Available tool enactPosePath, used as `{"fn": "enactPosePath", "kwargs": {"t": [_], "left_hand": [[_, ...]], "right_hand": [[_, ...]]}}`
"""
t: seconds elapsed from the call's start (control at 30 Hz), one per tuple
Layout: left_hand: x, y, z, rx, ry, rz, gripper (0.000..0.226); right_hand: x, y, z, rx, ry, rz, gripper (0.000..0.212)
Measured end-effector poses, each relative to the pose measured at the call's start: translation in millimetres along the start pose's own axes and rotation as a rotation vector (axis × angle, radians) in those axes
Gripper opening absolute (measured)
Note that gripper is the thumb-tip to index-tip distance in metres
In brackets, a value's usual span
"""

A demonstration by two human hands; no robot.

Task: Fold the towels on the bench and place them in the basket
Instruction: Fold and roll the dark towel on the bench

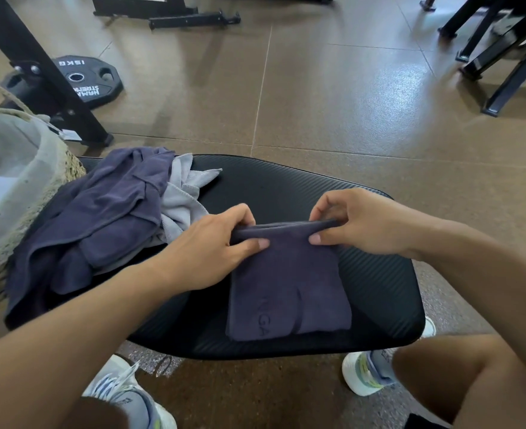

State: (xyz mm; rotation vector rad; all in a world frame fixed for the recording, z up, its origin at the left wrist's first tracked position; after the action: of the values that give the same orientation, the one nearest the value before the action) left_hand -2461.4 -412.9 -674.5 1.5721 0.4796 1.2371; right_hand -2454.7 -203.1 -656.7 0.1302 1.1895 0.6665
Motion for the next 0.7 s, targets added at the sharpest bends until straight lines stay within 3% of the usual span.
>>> {"fn": "enactPosePath", "kwargs": {"t": [0.13,0.23,0.33,0.6,0.7], "left_hand": [[-8.1,-1.0,-2.0,0.056,0.094,-0.029,0.023],[-14.7,-4.4,-6.7,0.079,0.102,-0.076,0.023],[-19.0,-5.0,-12.1,0.081,0.091,-0.087,0.032],[-8.0,-0.8,-18.9,0.082,0.012,-0.062,0.019],[-5.7,-2.5,-19.8,0.050,0.009,-0.071,0.016]], "right_hand": [[3.6,3.1,-10.7,0.138,0.032,0.376,0.021],[5.1,1.0,-16.2,0.117,0.004,0.460,0.024],[5.6,2.9,-19.8,0.064,-0.031,0.401,0.018],[-0.4,7.0,-16.2,0.085,-0.079,0.126,0.017],[2.0,10.9,-12.2,0.068,-0.082,0.148,0.017]]}}
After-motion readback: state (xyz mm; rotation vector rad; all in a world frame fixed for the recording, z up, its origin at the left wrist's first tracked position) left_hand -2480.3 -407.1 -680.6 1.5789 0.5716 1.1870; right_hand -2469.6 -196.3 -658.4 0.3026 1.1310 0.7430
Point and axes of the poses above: each hand's wrist, its own z-axis away from the middle knuckle, its own y-axis out of the back of the hand, x = y × z, the point moved 7 cm from there along -z, towards the middle knuckle, and after that the axes turned 11 degrees about -z, right-handed, at the moved point
